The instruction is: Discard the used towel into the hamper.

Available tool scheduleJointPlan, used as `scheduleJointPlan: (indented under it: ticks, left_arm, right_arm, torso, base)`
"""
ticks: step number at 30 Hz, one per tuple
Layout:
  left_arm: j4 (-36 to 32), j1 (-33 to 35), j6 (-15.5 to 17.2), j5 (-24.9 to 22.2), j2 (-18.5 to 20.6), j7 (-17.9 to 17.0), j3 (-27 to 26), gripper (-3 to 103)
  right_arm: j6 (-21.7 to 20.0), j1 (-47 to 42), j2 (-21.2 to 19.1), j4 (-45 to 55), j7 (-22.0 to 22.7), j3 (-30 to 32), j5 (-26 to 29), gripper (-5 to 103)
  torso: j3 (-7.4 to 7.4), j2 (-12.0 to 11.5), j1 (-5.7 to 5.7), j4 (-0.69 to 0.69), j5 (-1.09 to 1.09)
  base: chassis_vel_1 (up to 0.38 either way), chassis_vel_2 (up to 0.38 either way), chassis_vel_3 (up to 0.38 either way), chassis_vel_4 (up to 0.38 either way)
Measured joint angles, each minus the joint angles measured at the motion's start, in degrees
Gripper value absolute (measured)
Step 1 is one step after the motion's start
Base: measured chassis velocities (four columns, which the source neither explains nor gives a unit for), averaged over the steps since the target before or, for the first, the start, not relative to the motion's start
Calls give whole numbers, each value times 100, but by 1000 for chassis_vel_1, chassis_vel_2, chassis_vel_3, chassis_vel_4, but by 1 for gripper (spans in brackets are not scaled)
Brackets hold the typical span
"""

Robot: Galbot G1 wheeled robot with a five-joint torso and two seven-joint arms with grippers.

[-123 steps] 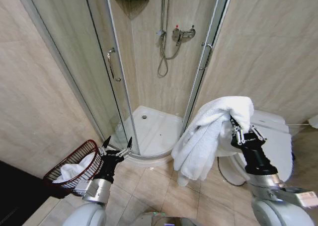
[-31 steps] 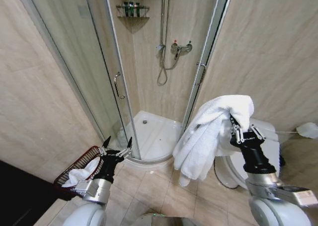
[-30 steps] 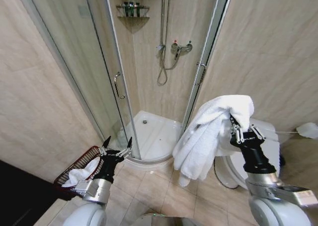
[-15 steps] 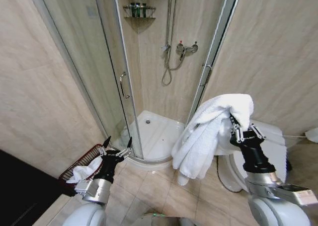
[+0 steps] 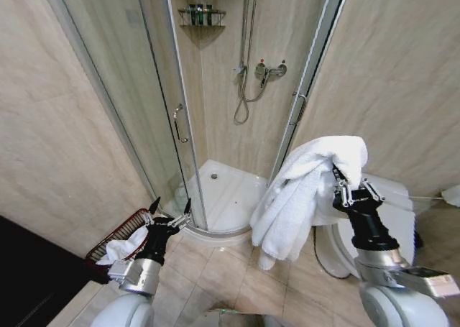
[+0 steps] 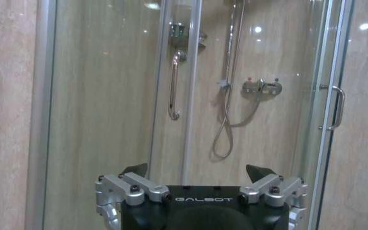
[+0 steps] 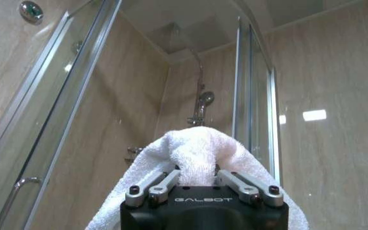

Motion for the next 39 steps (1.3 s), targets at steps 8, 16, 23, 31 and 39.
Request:
scheduleJointPlan:
  ticks: [8,16,23,31,39]
  left_arm:
    - [0,0,0,0,0,0,0,100]
    - [0,0,0,0,0,0,0,100]
    - [0,0,0,0,0,0,0,100]
    - [0,0,0,0,0,0,0,100]
    - [0,0,0,0,0,0,0,100]
  right_arm:
    - [0,3,-16,0,0,1,-2,14]
    - [71,5,45,0,-8,0,-318,14]
    - [99,-2,55,0,71,1,-396,14]
    - [121,5,56,0,-8,75,-272,14]
    - [183,16,55,0,-6,107,-291,14]
  torso:
    - [127,234,106,0,0]
    - [167,299,133,0,0]
    - [164,291,132,0,0]
    - [157,279,125,0,0]
    - [152,269,121,0,0]
  base:
    - [0,0,0,0]
    - [0,0,0,0]
    - [0,0,0,0]
    - [39,40,34,37]
    - [90,80,81,84]
